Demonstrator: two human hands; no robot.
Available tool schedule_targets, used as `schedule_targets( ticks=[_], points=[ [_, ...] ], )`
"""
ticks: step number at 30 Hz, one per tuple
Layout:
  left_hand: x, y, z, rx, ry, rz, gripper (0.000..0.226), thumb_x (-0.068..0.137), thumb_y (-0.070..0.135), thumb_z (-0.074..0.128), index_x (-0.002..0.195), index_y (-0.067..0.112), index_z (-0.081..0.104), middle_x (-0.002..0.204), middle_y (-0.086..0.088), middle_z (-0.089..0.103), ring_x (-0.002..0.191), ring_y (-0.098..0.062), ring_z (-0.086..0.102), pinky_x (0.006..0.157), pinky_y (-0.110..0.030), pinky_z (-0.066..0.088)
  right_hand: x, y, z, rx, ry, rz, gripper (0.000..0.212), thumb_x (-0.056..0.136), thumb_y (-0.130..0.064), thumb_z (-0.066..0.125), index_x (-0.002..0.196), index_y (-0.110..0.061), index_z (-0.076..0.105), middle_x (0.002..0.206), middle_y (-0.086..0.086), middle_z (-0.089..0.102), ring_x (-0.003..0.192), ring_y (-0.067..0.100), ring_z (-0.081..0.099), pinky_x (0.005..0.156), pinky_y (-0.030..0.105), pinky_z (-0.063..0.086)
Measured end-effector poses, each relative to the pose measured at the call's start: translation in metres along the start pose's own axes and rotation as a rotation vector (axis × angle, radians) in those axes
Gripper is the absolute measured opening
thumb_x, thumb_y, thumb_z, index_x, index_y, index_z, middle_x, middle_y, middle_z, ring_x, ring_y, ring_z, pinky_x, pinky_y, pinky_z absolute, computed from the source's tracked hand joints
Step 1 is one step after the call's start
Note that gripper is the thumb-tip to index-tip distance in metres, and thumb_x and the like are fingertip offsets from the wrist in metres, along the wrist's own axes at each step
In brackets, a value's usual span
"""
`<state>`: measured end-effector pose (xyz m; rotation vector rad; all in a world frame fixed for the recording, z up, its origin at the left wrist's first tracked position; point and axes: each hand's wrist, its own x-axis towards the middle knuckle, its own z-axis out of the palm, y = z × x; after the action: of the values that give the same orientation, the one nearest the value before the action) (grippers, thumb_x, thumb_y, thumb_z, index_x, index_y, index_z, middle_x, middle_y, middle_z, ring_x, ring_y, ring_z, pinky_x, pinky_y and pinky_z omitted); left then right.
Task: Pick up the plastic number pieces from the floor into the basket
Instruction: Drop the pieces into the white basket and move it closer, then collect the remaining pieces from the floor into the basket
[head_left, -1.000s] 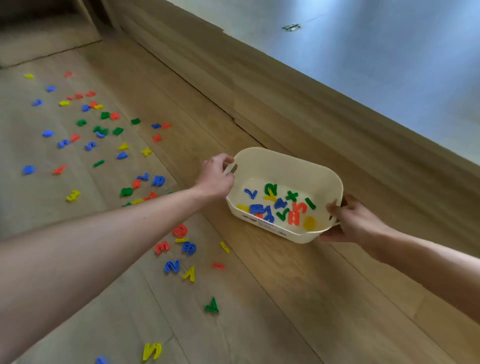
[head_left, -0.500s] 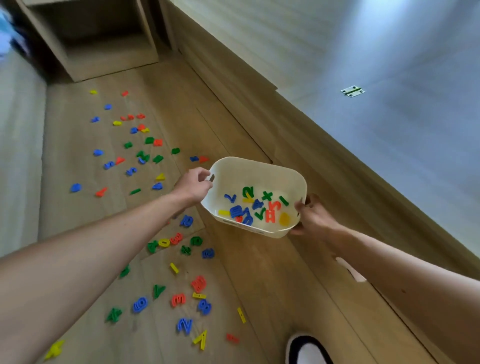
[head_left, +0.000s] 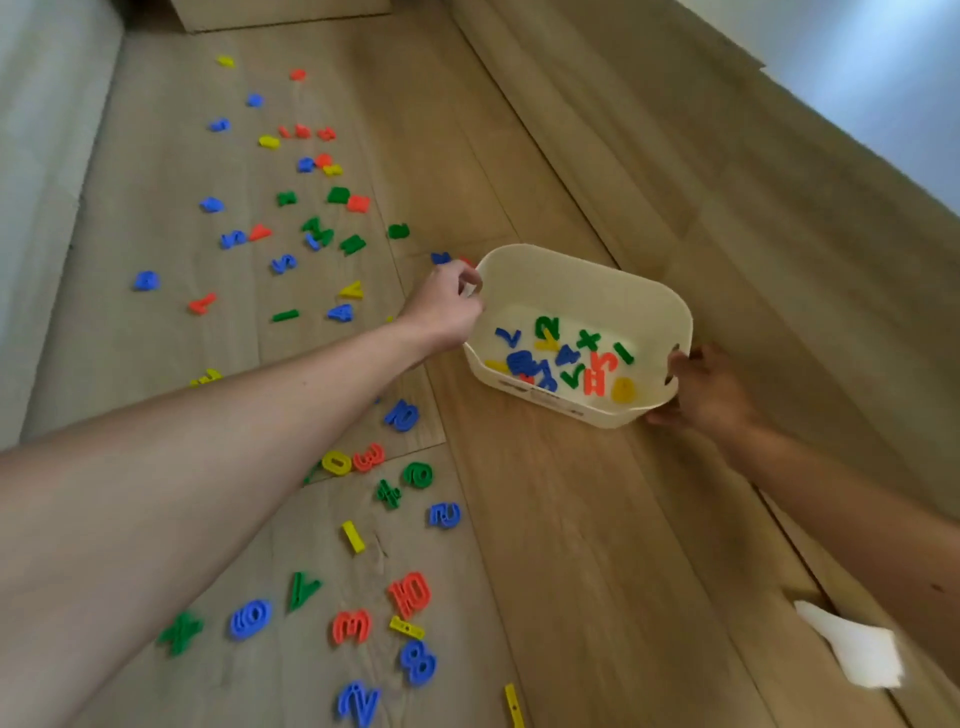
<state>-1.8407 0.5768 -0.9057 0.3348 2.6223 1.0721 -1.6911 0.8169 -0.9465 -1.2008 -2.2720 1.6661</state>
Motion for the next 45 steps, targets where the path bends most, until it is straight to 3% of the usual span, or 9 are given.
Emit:
schedule_targets(
  ticks=[6, 9, 12, 15, 22, 28, 36, 41, 45],
  points=[
    [-0.007, -0.003, -0.004, 0.012, -0.081, 0.004, 0.045, 0.091, 0.026, 0.058, 0.134, 0.019, 0.048, 0.140, -0.008, 0.050, 0.126, -0.022, 0.049, 0.098, -0.032, 0.044, -0.003, -0.005, 0.002, -0.031, 0.043, 0.014, 0.023, 0.103, -0.037, 0.039, 0.101, -0.018, 0.052, 0.092, 0.005, 0.064, 0.076, 0.025, 0.066, 0.055, 0.038, 0.058],
    [-0.022, -0.004, -0.021, 0.038, -0.003, 0.041, 0.050, 0.091, 0.032, 0.059, 0.137, 0.019, 0.045, 0.135, -0.005, 0.053, 0.121, -0.022, 0.052, 0.093, -0.027, 0.041, -0.017, 0.000, -0.007, -0.121, 0.169, -0.015, 0.038, 0.095, -0.053, 0.043, 0.108, -0.017, 0.049, 0.112, 0.014, 0.065, 0.098, 0.035, 0.065, 0.084, 0.050, 0.055],
    [-0.054, -0.013, -0.054, 0.135, 0.015, 0.095, 0.048, 0.091, 0.034, 0.058, 0.135, 0.018, 0.047, 0.136, -0.006, 0.053, 0.121, -0.021, 0.052, 0.086, -0.021, 0.035, -0.064, 0.008, 0.001, -0.283, 0.167, -0.372, 0.041, 0.090, -0.044, 0.052, 0.123, -0.020, 0.048, 0.123, 0.009, 0.055, 0.097, 0.015, 0.058, 0.083, 0.026, 0.046],
    [-0.098, -0.021, -0.092, 0.185, 0.026, 0.103, 0.043, 0.090, 0.035, 0.058, 0.129, 0.018, 0.052, 0.129, -0.004, 0.058, 0.113, -0.019, 0.057, 0.086, -0.025, 0.044, -0.126, 0.009, 0.037, -0.341, -0.193, -0.636, 0.030, 0.090, -0.022, 0.061, 0.118, -0.023, 0.051, 0.107, 0.004, 0.056, 0.084, 0.010, 0.053, 0.069, 0.010, 0.039],
    [-0.213, -0.070, -0.119, 0.072, 0.115, 0.014, 0.018, 0.090, 0.036, 0.052, 0.103, 0.025, 0.058, 0.092, 0.008, 0.057, 0.085, -0.007, 0.055, 0.076, -0.024, 0.043, -0.243, 0.008, 0.114, -0.685, -1.025, -0.986, 0.027, 0.088, -0.026, 0.069, 0.113, -0.021, 0.060, 0.102, -0.005, 0.058, 0.087, 0.012, 0.059, 0.074, 0.024, 0.047],
    [-0.340, -0.148, -0.090, 0.232, -0.084, -0.087, 0.020, 0.086, 0.022, 0.060, 0.105, 0.016, 0.065, 0.102, -0.002, 0.064, 0.092, -0.018, 0.061, 0.083, -0.032, 0.048, -0.302, 0.060, 0.112, -1.401, -1.288, -1.384, 0.057, 0.080, -0.045, 0.068, 0.130, -0.027, 0.047, 0.120, -0.003, 0.050, 0.107, 0.020, 0.055, 0.083, 0.037, 0.049],
    [-0.450, -0.229, -0.049, 0.428, -0.069, -0.324, 0.037, 0.075, 0.012, 0.068, 0.108, 0.025, 0.058, 0.106, 0.003, 0.047, 0.103, -0.023, 0.048, 0.073, -0.042, 0.051, -0.308, 0.106, 0.114, -1.257, -1.254, -1.499, 0.023, 0.068, -0.002, 0.067, 0.081, -0.017, 0.057, 0.085, 0.002, 0.056, 0.071, 0.024, 0.056, 0.051, 0.035, 0.046],
    [-0.465, -0.240, -0.028, 0.367, 0.016, -0.331, 0.028, 0.077, 0.005, 0.069, 0.102, 0.015, 0.061, 0.104, -0.002, 0.046, 0.095, -0.025, 0.052, 0.075, -0.042, 0.050, -0.304, 0.112, 0.114, -1.099, -1.199, -1.616, 0.022, 0.067, -0.001, 0.071, 0.071, -0.014, 0.054, 0.076, 0.004, 0.053, 0.059, 0.022, 0.049, 0.046, 0.030, 0.024],
    [-0.465, -0.242, -0.025, 0.312, 0.079, -0.317, 0.016, 0.076, -0.003, 0.066, 0.081, 0.011, 0.063, 0.098, -0.003, 0.049, 0.078, -0.020, 0.055, 0.071, -0.035, 0.048, -0.305, 0.112, 0.111, -1.029, -1.259, -1.510, 0.014, 0.074, -0.011, 0.069, 0.077, -0.012, 0.056, 0.084, 0.006, 0.055, 0.065, 0.022, 0.054, 0.037, 0.032, 0.038]
  ],
)
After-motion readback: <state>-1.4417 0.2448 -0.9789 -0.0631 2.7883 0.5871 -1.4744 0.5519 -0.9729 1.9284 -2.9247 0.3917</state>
